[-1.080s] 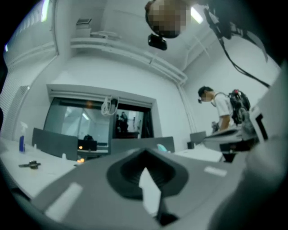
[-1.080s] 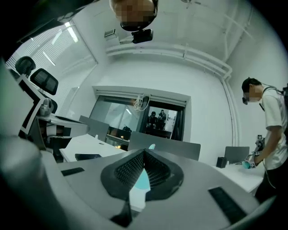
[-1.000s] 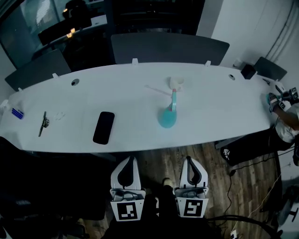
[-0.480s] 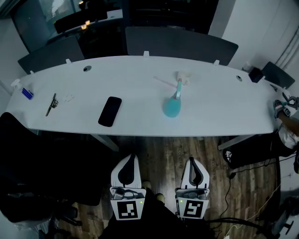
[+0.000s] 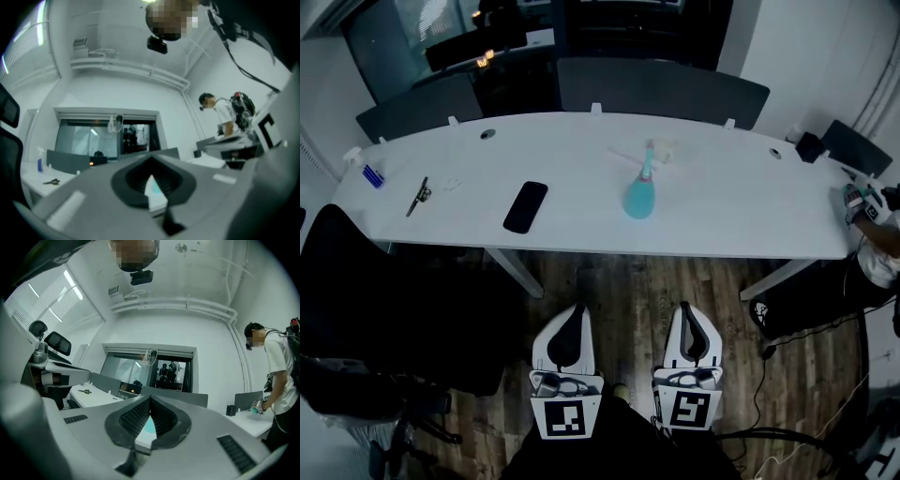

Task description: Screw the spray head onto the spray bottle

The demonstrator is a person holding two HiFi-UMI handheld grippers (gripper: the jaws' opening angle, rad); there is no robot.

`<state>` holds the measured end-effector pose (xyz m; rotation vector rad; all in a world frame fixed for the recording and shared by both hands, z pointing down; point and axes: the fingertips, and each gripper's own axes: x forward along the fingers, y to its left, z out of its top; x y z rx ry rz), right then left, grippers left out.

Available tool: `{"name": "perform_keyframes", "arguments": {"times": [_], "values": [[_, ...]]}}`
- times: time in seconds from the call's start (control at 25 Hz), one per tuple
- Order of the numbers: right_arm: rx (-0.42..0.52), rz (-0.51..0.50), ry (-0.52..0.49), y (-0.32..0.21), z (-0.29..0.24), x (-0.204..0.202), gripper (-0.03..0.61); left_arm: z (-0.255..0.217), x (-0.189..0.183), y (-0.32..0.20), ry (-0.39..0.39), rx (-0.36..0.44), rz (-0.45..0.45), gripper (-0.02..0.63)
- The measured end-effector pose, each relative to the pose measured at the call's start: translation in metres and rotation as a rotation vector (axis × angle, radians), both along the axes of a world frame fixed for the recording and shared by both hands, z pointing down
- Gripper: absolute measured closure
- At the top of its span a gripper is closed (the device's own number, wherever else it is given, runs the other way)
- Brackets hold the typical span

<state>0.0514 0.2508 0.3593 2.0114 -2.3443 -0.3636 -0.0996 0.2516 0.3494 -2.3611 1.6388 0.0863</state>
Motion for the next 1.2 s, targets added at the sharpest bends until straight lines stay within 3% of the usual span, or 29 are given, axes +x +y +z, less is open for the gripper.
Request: {"name": "perform_keyframes", "arguments": {"times": [0.4, 1.2], "values": [[0.047, 0.011, -0.011, 0.001, -0.019, -0.014, 0.572, -0.016, -0.007, 0.0, -0.004, 0.034, 0.033, 0.611], [0.065, 0.053, 0.026, 0.0, -0.021, -0.008, 0.572, -0.011, -0.005, -0.023, 0.027, 0.0, 0.062, 0.611]]}}
